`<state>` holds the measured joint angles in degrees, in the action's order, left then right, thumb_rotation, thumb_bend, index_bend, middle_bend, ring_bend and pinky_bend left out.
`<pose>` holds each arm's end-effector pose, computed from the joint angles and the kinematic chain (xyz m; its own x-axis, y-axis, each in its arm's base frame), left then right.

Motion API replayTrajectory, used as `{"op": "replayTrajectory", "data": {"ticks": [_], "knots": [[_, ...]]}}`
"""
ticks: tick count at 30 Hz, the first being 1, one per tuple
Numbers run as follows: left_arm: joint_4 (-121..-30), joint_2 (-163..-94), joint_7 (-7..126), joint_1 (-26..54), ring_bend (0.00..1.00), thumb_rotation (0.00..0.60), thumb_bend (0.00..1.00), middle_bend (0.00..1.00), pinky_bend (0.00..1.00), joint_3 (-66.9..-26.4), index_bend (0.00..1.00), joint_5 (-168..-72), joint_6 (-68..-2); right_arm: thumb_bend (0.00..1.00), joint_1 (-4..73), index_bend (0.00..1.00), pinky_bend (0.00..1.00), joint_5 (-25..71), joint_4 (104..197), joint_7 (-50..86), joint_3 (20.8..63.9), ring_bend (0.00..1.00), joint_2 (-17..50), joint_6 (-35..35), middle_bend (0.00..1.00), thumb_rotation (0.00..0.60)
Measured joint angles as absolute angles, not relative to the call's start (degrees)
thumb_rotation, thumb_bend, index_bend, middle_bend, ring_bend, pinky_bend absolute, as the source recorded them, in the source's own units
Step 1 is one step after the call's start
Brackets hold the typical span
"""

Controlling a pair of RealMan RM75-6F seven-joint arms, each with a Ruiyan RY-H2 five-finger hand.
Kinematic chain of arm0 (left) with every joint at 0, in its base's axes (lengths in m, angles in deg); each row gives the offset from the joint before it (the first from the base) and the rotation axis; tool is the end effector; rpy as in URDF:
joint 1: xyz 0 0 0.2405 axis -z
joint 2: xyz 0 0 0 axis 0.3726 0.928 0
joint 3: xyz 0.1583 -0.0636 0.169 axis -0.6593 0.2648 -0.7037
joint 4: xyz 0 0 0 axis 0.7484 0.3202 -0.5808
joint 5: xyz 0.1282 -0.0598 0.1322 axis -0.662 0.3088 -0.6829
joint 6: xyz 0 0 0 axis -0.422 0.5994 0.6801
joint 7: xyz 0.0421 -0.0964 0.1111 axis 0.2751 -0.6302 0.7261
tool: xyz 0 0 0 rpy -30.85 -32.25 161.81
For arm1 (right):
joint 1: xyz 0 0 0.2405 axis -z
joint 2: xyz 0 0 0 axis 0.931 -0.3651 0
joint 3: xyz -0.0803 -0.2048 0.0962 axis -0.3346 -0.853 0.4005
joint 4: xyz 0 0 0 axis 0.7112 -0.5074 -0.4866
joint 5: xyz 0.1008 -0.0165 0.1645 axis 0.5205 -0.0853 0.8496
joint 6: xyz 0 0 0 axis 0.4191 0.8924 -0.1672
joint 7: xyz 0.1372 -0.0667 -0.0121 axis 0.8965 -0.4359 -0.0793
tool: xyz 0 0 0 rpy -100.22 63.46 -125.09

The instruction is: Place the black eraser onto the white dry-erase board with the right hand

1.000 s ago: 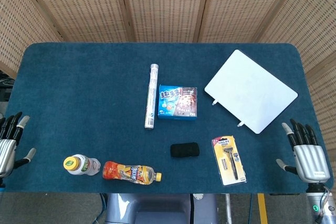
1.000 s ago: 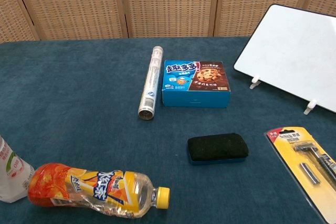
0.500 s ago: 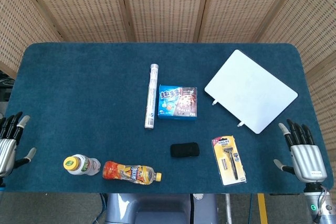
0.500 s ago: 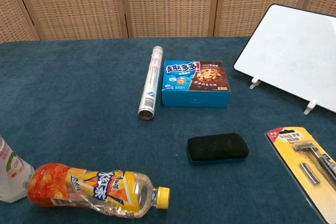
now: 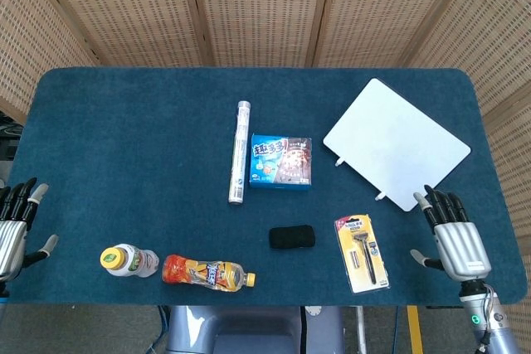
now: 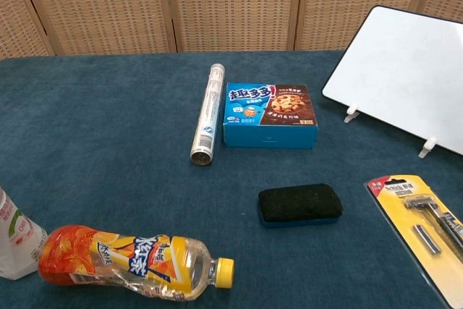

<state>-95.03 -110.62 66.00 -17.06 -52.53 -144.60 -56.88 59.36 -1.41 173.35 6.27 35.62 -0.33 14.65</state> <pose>-0.2891 0.1852 0.1620 0.4825 -0.0050 0.8759 0.8759 -0.0066 -0.4825 -0.2571 -0.2073 0.1350 0.4606 -0.0662 0.8852 -0.8838 -0.1268 0.4504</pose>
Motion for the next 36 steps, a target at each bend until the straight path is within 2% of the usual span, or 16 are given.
{"op": "replayTrajectory", "data": {"ticks": [17, 36], "knots": [[-95.01, -110.50, 65.63, -16.98, 0.00, 0.600, 0.30, 0.00, 0.00, -52.49, 0.00, -144.37, -56.56, 0.13, 51.38, 0.16, 0.00, 4.81, 186.79, -0.57, 38.86, 0.00, -2.04, 4.30, 0.00, 0.600], [-94.90, -110.52, 65.73, -16.86, 0.00, 0.600, 0.30, 0.00, 0.00, -52.57, 0.00, -144.46, -56.31, 0.13, 48.16, 0.20, 0.00, 3.68, 189.77, -10.63, 35.31, 0.00, 9.29, 2.01, 0.00, 0.600]]}}
